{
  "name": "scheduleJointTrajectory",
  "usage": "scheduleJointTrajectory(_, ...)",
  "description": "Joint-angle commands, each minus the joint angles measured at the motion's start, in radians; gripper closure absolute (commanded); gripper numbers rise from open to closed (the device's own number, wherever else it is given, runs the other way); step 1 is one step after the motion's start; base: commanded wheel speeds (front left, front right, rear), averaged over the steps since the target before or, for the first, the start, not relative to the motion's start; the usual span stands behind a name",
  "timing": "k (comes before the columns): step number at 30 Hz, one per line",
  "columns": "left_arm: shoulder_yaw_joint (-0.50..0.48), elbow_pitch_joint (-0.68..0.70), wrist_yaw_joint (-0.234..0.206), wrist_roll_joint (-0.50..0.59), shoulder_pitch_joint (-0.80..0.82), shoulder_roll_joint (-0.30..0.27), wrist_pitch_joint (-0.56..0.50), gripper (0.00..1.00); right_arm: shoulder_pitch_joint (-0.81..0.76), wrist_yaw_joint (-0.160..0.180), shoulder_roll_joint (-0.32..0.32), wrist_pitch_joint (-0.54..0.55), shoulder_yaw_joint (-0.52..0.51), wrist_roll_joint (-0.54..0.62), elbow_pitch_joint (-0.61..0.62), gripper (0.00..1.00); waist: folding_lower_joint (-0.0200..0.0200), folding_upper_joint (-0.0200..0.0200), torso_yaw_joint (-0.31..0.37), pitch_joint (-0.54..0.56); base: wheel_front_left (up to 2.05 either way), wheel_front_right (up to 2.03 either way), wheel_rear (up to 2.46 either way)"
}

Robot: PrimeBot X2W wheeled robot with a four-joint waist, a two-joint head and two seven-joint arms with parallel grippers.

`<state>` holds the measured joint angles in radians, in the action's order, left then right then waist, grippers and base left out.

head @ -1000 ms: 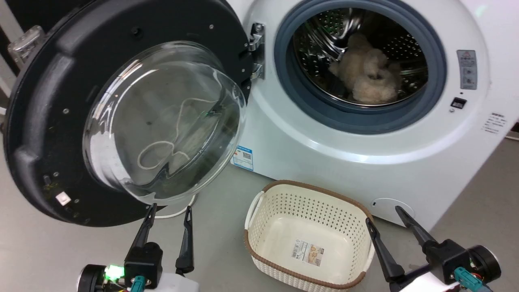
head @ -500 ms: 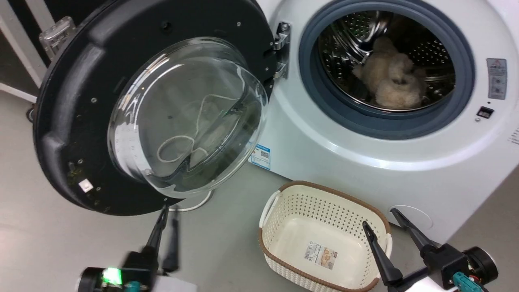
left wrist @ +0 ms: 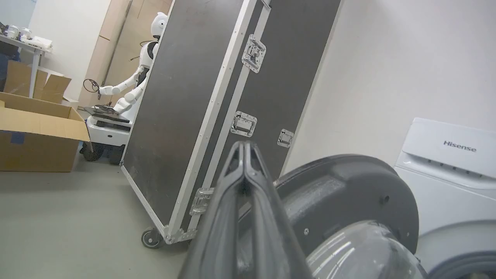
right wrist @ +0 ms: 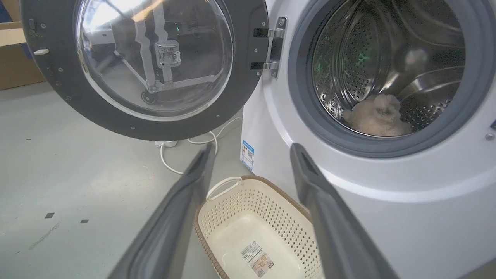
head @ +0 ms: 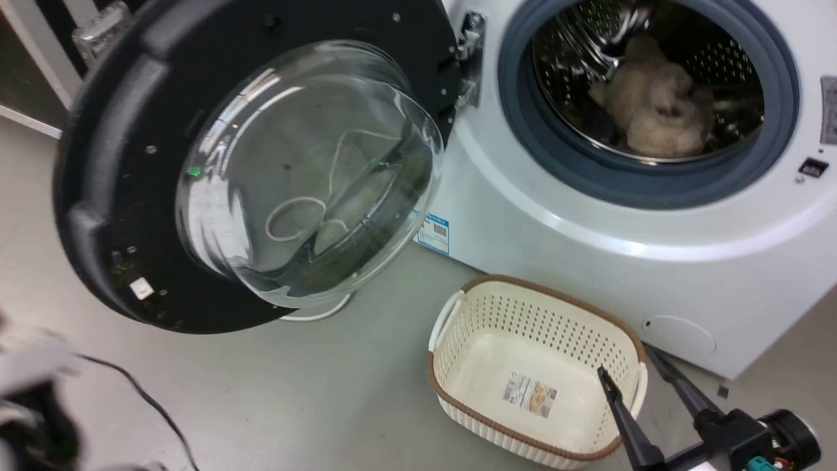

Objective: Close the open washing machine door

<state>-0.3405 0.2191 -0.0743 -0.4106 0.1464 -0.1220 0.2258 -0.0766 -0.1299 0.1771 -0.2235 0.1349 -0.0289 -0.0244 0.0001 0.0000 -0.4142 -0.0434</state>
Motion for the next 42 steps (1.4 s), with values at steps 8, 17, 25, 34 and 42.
scheduleJointTrajectory(8, -0.178, -0.271, -0.009, -0.300, 0.246, -0.169, -0.197, 1.00, 0.015, -0.001, 0.057, -0.026, 0.022, -0.029, 0.011, 0.00, -0.0001, 0.0000, 0.036, -0.063, 0.00, 0.00, 0.00)
scheduleJointTrajectory(17, -0.241, -0.560, -0.098, -0.580, 0.429, -0.232, -0.560, 1.00, 0.033, -0.001, 0.104, -0.038, 0.042, -0.053, 0.017, 0.00, -0.0001, 0.0000, 0.060, -0.116, 0.00, 0.00, 0.00)
scheduleJointTrajectory(25, -0.247, -0.590, -0.098, -0.717, 0.426, -0.221, -0.779, 1.00, 0.049, -0.001, 0.127, -0.038, 0.061, -0.065, 0.023, 0.00, -0.0001, 0.0000, 0.097, -0.146, 0.00, 0.00, 0.00)
scheduleJointTrajectory(34, -0.270, -0.438, -0.046, -0.801, 0.250, -0.215, -0.952, 1.00, 0.042, -0.001, 0.103, -0.038, 0.049, -0.068, 0.004, 0.00, -0.0001, 0.0000, 0.130, -0.097, 0.00, 0.00, 0.00)
scheduleJointTrajectory(42, -0.216, -0.214, -0.024, -0.869, 0.061, -0.101, -1.094, 1.00, 0.036, -0.001, 0.062, -0.038, 0.032, -0.054, -0.025, 0.00, -0.0001, 0.0000, 0.149, -0.028, 0.00, 0.00, 0.00)
